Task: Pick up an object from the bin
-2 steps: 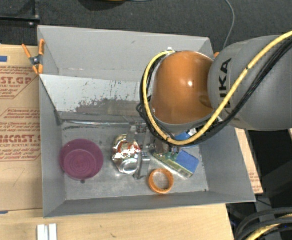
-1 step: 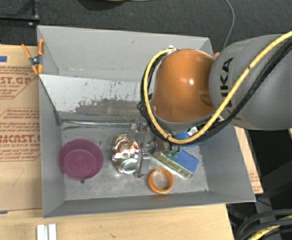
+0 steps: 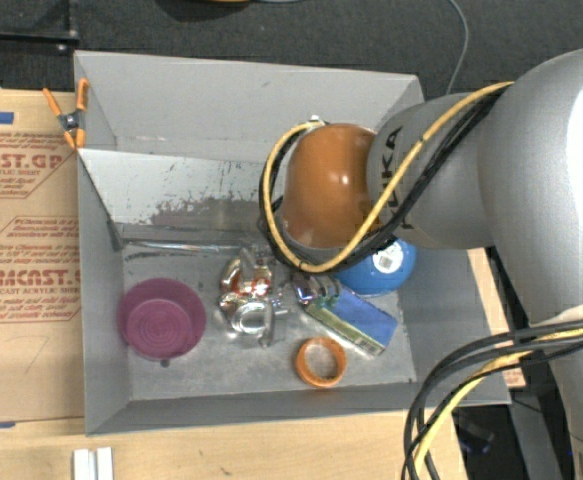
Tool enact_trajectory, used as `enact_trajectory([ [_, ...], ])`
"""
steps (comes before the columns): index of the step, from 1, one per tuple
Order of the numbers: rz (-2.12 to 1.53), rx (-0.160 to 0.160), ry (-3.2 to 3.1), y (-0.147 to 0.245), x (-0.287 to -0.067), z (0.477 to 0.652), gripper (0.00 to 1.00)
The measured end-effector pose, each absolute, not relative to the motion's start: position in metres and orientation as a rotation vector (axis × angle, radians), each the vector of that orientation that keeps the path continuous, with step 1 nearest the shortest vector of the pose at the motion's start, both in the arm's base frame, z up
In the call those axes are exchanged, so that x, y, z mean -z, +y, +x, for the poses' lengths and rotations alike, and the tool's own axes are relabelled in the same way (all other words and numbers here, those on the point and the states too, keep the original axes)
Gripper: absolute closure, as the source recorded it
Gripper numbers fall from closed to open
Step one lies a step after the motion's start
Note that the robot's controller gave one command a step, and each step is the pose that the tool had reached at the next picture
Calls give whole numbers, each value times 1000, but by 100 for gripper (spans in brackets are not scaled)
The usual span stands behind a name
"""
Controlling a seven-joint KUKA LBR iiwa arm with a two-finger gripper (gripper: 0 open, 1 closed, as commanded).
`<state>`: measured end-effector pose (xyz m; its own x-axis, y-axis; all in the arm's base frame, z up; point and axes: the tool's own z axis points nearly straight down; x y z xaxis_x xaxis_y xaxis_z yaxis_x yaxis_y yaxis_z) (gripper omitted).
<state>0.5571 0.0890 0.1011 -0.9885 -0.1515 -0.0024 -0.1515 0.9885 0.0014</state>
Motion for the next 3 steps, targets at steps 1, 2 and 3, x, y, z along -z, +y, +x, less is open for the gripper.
enact_trajectory([
  [1, -366, -3, 3117, 92, -160, 569, 0],
  [2, -601, -5, 3080, 97, -99, 582, 0],
  [3, -431, -6, 3107, 73, -70, 593, 0],
])
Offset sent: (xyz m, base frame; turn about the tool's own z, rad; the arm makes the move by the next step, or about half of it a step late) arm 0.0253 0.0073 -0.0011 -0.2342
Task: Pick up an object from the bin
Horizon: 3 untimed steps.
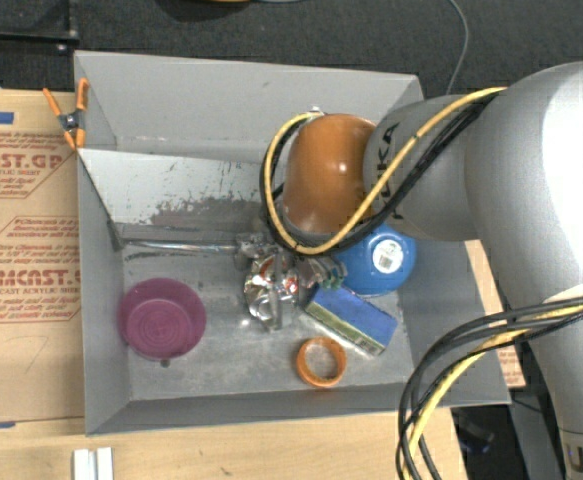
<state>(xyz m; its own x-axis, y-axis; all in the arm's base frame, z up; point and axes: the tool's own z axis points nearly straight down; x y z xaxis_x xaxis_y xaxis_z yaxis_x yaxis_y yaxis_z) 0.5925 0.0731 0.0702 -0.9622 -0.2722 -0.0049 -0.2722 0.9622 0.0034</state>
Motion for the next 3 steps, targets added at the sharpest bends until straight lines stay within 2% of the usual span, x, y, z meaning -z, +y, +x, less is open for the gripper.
enact_trajectory([
  [1, -462, -10, 3099, 75, -74, 595, 100],
  [2, -468, -11, 3097, 76, -74, 595, 100],
  [3, -462, -11, 3092, 77, -122, 596, 100],
])
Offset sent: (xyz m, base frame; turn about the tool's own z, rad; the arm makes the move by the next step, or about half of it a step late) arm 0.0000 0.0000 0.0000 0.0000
